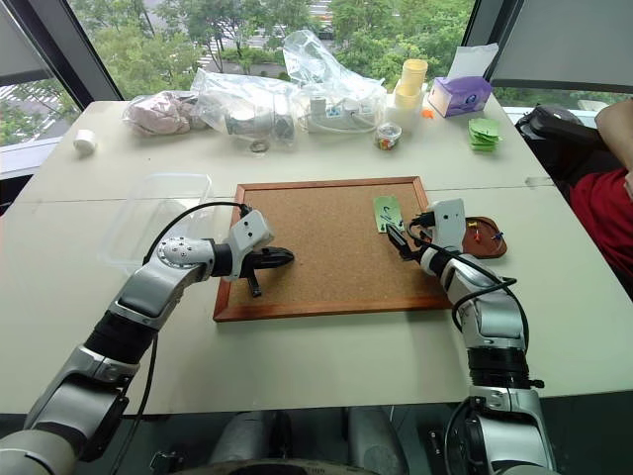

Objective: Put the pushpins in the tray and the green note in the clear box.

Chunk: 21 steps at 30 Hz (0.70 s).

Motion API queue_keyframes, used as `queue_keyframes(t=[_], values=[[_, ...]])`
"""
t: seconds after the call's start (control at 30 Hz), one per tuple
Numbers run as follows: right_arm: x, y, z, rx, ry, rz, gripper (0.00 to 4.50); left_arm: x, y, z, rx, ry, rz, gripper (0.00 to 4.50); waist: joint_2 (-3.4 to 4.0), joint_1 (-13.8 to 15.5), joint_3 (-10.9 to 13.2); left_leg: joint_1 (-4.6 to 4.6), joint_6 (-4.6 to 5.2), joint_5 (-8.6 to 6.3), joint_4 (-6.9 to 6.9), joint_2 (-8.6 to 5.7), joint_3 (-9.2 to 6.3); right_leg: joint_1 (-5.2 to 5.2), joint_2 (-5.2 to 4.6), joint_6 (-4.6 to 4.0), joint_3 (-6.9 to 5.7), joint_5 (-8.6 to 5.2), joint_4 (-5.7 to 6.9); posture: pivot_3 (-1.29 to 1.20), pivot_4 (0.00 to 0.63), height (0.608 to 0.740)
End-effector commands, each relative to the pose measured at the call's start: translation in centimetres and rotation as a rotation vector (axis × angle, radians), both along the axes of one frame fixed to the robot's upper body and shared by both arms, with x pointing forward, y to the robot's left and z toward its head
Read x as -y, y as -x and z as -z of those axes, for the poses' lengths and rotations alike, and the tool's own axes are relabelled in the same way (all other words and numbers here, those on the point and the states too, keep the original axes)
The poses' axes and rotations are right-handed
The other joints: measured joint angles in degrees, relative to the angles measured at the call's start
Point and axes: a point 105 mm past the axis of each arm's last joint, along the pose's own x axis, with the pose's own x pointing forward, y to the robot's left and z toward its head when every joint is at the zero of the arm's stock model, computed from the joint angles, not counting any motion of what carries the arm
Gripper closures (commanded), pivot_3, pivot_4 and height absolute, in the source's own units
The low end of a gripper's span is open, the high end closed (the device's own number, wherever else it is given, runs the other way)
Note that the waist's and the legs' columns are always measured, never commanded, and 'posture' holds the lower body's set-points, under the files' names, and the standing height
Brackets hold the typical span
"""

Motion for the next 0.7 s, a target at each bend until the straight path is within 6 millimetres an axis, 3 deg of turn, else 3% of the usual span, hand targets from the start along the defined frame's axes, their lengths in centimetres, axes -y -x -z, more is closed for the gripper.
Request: queue_keyframes(t=[0.03, 0.17, 0.7], values=[[-0.95, -0.47, -1.09, 0.050, 0.007, -0.029, 1.83, -1.64, 0.70, 3.40, -0.117, -0.077, -0.056, 4.50, 0.00, 0.0, 0.0, 0.00, 0.00, 0.00, 0.00, 0.00, 0.00, 0.00, 0.00, 0.00, 0.00, 0.00, 0.00, 0.00, 0.150, 0.738], [-1.00, -0.53, -1.00, 0.047, 0.002, -0.028, 3.63, -1.70, 0.64, 3.35, -0.118, -0.076, -0.061, 4.50, 0.00, 0.0, 0.0, 0.01, 0.00, 0.00, 0.00, 0.00, 0.00, 0.00, 0.00, 0.00, 0.00, 0.00, 0.00, 0.00, 0.150, 0.738], [-0.61, -0.73, -1.25, 0.063, -0.009, -0.012, 3.63, -1.74, 0.70, 3.69, -0.129, -0.076, -0.067, 4.50, 0.00, 0.0, 0.0, 0.01, 0.00, 0.00, 0.00, 0.01, 0.00, 0.00, 0.01, 0.00, 0.01, 0.00, 0.00, 0.00, 0.150, 0.738]])
